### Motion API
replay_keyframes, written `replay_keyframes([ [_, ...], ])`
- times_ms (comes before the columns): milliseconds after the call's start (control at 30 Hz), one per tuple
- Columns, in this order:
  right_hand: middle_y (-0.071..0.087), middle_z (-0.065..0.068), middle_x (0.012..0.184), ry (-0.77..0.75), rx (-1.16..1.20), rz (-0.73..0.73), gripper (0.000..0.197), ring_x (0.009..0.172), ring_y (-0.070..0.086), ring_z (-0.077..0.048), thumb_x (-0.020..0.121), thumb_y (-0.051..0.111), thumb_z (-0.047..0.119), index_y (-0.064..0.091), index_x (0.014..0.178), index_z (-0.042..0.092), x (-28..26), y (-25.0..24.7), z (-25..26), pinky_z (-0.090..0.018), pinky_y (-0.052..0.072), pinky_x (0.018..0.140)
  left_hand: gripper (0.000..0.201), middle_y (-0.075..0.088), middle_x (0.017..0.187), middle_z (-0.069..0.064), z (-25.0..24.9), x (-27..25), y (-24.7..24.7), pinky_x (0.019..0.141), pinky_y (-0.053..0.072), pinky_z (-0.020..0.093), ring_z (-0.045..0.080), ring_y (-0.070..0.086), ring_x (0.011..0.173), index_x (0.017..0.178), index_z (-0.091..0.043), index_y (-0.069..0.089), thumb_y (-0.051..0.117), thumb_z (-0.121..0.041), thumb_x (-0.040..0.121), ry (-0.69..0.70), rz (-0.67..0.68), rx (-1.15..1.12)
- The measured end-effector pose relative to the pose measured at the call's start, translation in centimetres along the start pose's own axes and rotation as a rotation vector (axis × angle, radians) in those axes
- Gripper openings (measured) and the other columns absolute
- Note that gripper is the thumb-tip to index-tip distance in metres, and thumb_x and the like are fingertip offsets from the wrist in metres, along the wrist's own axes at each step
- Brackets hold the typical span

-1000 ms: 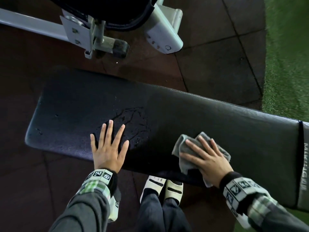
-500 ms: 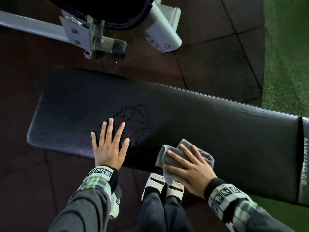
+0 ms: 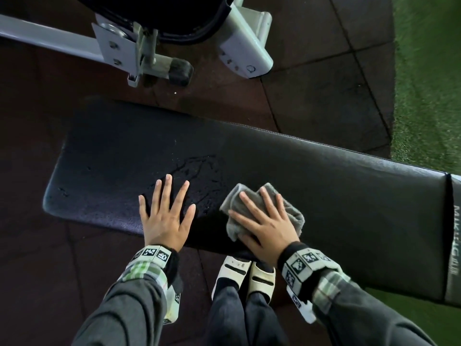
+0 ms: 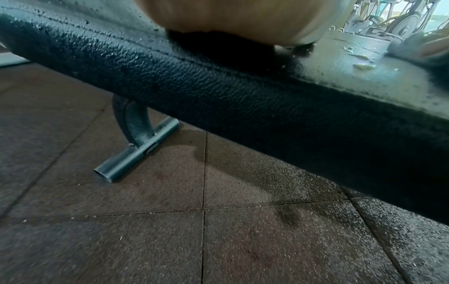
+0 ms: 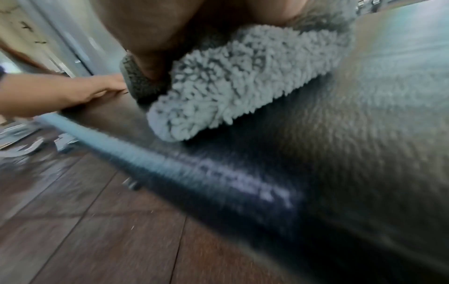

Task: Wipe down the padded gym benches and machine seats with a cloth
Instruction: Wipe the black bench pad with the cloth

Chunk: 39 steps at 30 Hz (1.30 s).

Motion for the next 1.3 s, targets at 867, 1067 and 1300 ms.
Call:
replay_keyframes([
  [867, 0.019, 0.007, 0.155, -0.119, -0.145, -0.012, 0.062, 0.139, 0.019, -0.034, 0.082, 0.045, 0.048, 0.029, 0.142, 0.041, -4.6, 3.5, 2.2, -0.056, 0.018, 0.108, 0.062, 0.003, 0.166, -0.006, 0.6, 0.2, 0.7, 0.118, -0.004, 0.054, 0.016, 0.002, 0.152, 0.154, -0.043, 0.014, 0.018, -0.064, 0.095, -0.032, 0.156, -0.027],
  [1067, 0.007, 0.009, 0.157, -0.070, -0.234, -0.020, 0.072, 0.142, 0.011, -0.035, 0.080, 0.043, 0.036, 0.014, 0.146, 0.044, -10.1, 4.0, -2.2, -0.055, 0.010, 0.112, 0.065, -0.011, 0.164, -0.011, 0.7, 0.3, 0.9, 0.116, -0.017, 0.047, 0.010, -0.012, 0.150, 0.152, -0.047, 0.003, 0.008, -0.069, 0.091, -0.066, 0.211, -0.027],
  [1300, 0.020, 0.006, 0.154, -0.089, -0.158, -0.012, 0.071, 0.138, 0.017, -0.038, 0.079, 0.055, 0.045, 0.025, 0.143, 0.043, -4.2, 3.5, 2.5, -0.060, 0.013, 0.108, 0.066, -0.014, 0.163, -0.012, 0.7, 0.4, 0.9, 0.116, -0.017, 0.047, 0.010, -0.015, 0.150, 0.150, -0.049, -0.001, 0.006, -0.070, 0.089, -0.085, 0.240, -0.036],
])
Point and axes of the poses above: each hand's wrist, its own x-axis towards the middle knuckle, its own y-axis out of the palm, z = x × y, the point moved 8 cm from there along x, towards the middle knuckle
